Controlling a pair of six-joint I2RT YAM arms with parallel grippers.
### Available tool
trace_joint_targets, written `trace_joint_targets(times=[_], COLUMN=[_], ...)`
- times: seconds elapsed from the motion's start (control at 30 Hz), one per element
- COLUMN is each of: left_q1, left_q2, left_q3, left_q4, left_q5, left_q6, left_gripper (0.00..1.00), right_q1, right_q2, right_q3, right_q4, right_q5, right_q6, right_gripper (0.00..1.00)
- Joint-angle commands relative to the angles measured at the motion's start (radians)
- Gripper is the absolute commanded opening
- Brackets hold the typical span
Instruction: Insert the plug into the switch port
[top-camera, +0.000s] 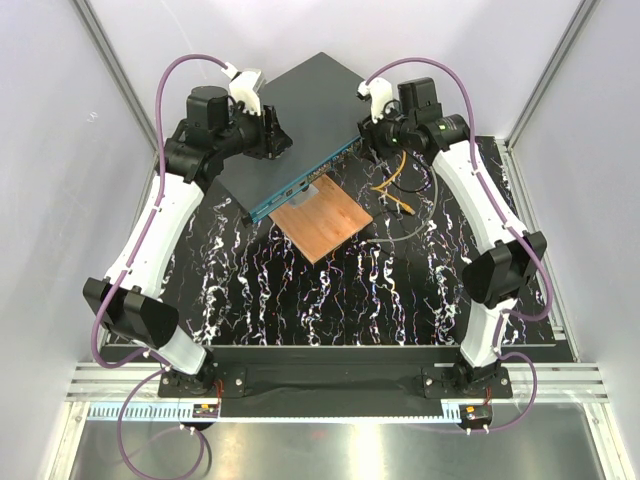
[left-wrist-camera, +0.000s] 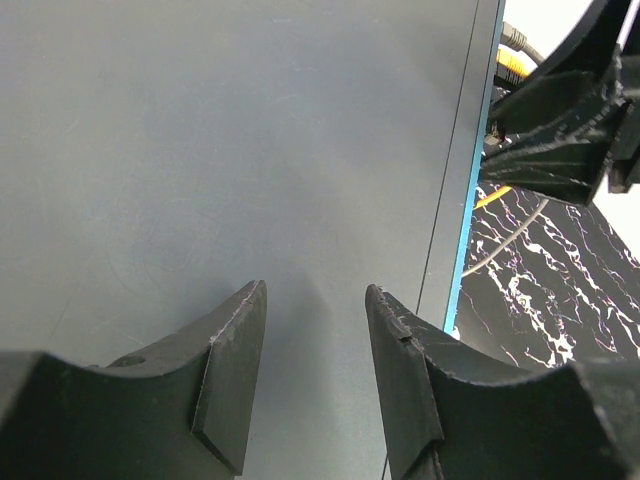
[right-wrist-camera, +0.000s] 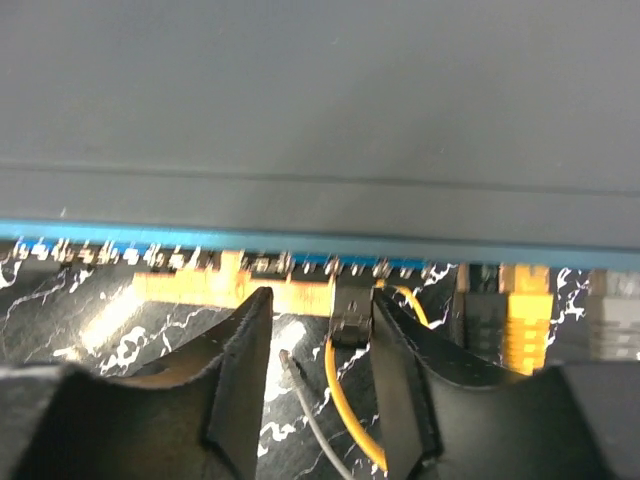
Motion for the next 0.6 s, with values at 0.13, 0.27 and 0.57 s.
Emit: trace_joint_targets(times=[0.13,0.27,0.57], left_q1=[0.006,0.007,0.007], left_q2=[0.0,0.0,0.004], left_q3=[-0.002,-0.002,0.003], left_q4=[0.052,0.051,0.055], left_q5=[0.025,0.026,0.031], left_q6=[-0.009,-0.01,-0.013], left_gripper=[0.49,0.49,0.49], right_q1=[-0.021,-0.032,-0.038], right_q2=[-0.097,-0.116,-0.107], right_q3=[-0.033,-0.061,-0.047], right_q4=[-0.073,-0.096,-0.104], right_q5=[-0.03,-0.027,0.019], right_q6=[-0.031,-0.036,-0.007], right_gripper=[0.58,0.63,0.22])
